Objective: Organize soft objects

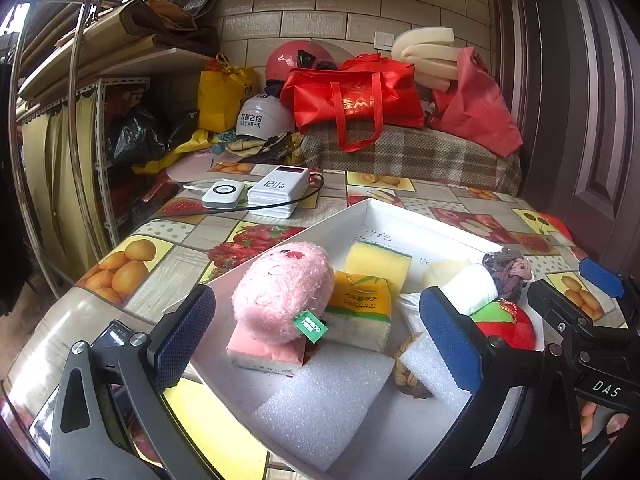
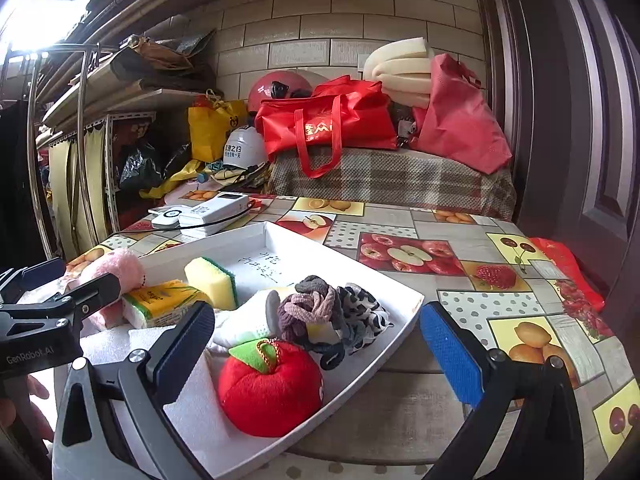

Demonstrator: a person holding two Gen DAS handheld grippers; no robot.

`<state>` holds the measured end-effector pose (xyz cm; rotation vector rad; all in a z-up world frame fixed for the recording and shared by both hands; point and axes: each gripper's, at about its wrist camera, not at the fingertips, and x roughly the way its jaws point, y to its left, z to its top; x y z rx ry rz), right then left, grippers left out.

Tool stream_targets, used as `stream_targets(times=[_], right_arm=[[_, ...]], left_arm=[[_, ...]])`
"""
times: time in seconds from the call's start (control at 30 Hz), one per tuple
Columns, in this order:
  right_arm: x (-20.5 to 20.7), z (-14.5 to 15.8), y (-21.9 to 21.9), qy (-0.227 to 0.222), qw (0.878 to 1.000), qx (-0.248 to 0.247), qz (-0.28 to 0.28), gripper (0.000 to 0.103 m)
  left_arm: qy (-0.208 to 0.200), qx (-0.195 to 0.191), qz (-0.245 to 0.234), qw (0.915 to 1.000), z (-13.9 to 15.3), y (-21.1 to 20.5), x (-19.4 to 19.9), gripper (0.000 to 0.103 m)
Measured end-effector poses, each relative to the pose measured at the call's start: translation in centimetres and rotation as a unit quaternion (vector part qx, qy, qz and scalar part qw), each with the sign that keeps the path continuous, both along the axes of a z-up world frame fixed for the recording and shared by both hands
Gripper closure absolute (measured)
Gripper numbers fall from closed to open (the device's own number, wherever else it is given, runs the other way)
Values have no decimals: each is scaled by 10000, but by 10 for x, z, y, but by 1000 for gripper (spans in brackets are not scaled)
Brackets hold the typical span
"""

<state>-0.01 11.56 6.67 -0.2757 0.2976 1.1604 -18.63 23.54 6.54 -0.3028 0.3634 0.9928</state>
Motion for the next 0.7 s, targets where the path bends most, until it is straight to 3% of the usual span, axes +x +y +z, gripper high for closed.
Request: stream_targets(times=[0.47, 0.6, 0.7], right_arm=[[5, -6, -84, 416, 9987, -209, -190, 0], [8, -3, -126, 460, 9978, 86, -475, 0], [21, 2, -154, 531, 9931, 252, -1011, 0]], left_arm=[[269, 134, -635, 9975, 0, -52, 20, 0], [310, 365, -833, 9954, 3, -73, 24, 0], [287, 442, -1083, 9927, 5, -88, 28, 0]])
